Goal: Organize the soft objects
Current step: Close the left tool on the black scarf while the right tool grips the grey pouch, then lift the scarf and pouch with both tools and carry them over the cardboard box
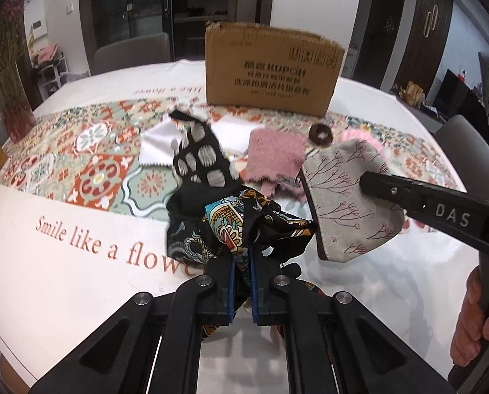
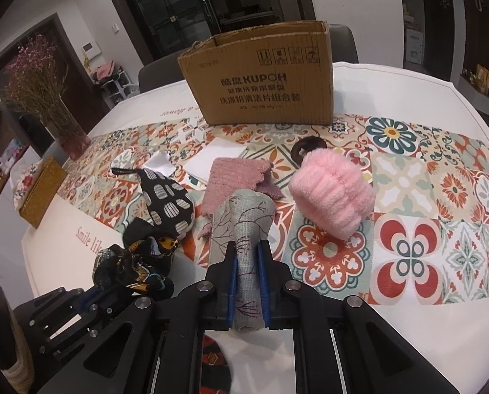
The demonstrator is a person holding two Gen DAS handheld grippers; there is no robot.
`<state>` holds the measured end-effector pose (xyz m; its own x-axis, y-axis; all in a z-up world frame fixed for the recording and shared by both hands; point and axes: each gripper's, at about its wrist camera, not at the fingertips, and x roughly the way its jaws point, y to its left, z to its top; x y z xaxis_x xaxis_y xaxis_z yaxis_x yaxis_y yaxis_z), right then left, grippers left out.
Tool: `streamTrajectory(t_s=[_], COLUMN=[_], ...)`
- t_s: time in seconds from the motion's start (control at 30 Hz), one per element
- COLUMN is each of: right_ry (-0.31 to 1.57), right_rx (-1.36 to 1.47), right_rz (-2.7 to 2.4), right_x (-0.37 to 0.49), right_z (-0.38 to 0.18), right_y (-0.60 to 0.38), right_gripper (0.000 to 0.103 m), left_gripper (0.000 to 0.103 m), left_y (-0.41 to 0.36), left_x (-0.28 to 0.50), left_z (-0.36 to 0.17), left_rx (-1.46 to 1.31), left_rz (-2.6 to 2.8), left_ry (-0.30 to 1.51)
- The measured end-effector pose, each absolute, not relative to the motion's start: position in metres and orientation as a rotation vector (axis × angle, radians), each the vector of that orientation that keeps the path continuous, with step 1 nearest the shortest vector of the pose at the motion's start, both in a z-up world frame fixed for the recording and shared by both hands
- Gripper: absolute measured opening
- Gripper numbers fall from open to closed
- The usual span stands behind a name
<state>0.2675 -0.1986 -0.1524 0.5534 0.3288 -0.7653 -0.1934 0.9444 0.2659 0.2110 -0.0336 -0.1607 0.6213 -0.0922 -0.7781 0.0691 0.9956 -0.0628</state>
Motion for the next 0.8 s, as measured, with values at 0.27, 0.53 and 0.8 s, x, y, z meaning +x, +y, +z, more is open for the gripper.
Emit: streamTrajectory(t_s=[0.27, 0.53, 0.8], right_ry=[0.865, 0.776, 0.675], right_rx=[0.169, 0.182, 0.193], right_rz=[0.292, 0.269, 0.227], right_x=[0.265, 0.267, 0.27], right_z=[-0.121, -0.084, -0.046], right_y=[-0.203, -0.205, -0.206], right_gripper=[0.013, 0.013, 0.013], left_gripper=[0.009, 0.009, 0.009], left_y=[-0.033, -0.032, -0.031], left_x=[0.213, 0.222, 0.235], left_z=[-0.122, -0.083, -0.044], left_rx=[-0.022, -0.008, 0.01], left_rz=[-0.116, -0.138, -0.171], left_ry=[0.795, 0.687, 0.577])
